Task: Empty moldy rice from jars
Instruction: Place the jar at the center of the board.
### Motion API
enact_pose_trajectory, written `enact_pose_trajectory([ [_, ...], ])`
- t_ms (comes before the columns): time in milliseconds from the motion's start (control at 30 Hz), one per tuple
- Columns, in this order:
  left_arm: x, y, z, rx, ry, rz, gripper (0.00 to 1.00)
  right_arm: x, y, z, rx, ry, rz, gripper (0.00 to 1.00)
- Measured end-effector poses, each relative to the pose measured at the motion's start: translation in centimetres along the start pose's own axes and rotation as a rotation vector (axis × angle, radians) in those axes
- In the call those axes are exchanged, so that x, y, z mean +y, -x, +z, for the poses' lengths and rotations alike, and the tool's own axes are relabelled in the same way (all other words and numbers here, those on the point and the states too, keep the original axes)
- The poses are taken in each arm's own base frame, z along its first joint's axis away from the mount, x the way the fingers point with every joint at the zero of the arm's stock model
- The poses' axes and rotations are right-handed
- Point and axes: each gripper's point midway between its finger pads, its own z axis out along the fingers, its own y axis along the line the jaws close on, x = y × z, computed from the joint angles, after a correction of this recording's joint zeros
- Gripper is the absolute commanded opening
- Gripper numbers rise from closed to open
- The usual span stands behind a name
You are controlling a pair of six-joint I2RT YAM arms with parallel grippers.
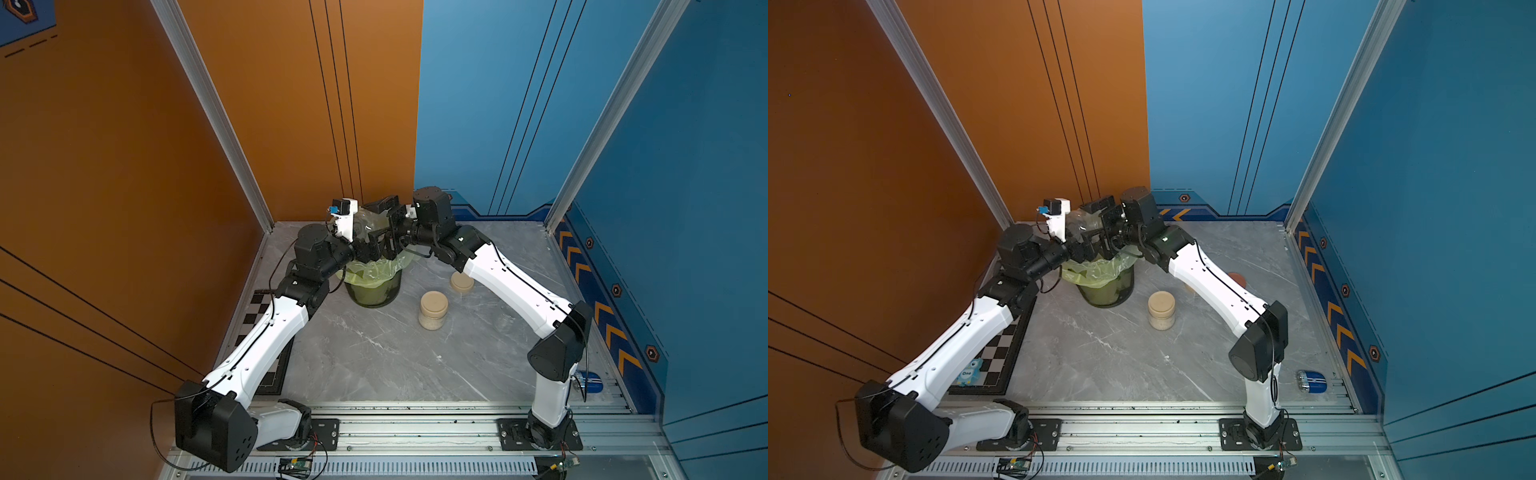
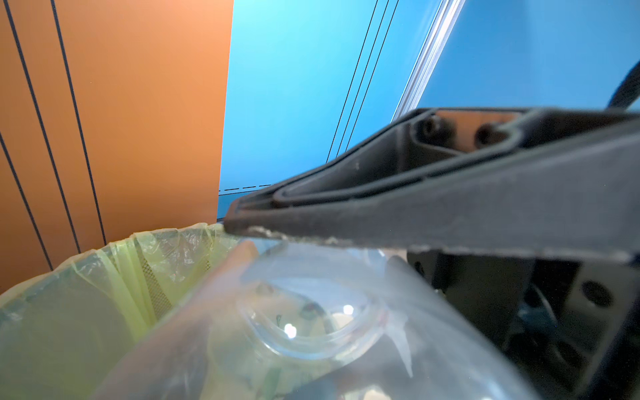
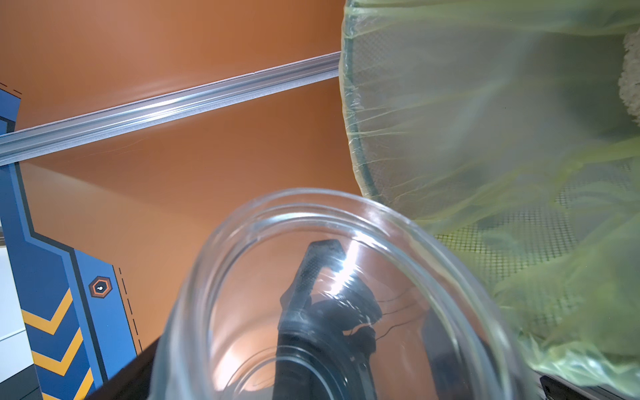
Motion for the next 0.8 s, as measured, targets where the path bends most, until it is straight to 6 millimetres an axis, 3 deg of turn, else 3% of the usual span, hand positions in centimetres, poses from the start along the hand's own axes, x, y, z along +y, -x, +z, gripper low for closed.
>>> enact_pose_trajectory([
  [100, 0.2, -0.2, 0.0, -0.007, 0.004, -0.005, 0.00, -0.2, 0.1, 0.2, 0.001, 0.004, 0.022, 0.83],
  [167, 0.3, -0.4, 0.1, -0.003, 0.011, -0.008, 0.00, -0.4, 0.2, 0.4, 0.001, 0.007, 0.029, 0.65],
  [200, 0.4, -0.5, 0.1, -0.002, 0.014, -0.010, 0.00, -0.6, 0.2, 0.5, 0.001, 0.006, 0.032, 0.52],
  [267, 0.6, -0.8, 0.1, 0.002, 0.021, -0.013, 0.00, -0.8, 0.3, 0.6, 0.001, 0.008, 0.039, 0.06],
  [300, 0.6, -0.8, 0.1, 0.003, 0.022, -0.013, 0.00, -0.9, 0.3, 0.6, 0.002, 0.008, 0.040, 0.00],
  [433, 0.6, -0.8, 0.1, 0.001, 0.023, -0.012, 0.05, -0.7, 0.3, 0.6, 0.003, 0.018, 0.043, 0.00],
  [500, 0.6, -0.8, 0.1, 0.000, 0.025, -0.013, 0.28, -0.7, 0.3, 0.6, 0.003, 0.019, 0.043, 0.00],
  [567, 0.6, -0.7, 0.1, -0.002, 0.026, -0.014, 0.70, -0.7, 0.4, 0.5, 0.002, 0.019, 0.043, 0.00],
  [633, 0.6, -0.7, 0.0, -0.006, 0.030, -0.014, 0.98, -0.7, 0.4, 0.5, 0.006, 0.019, 0.041, 0.00],
  [800, 0.0, 0.8, -1.3, -0.052, 0.033, -0.028, 0.98, -0.9, 0.8, 0.3, 0.010, 0.008, -0.016, 0.00],
])
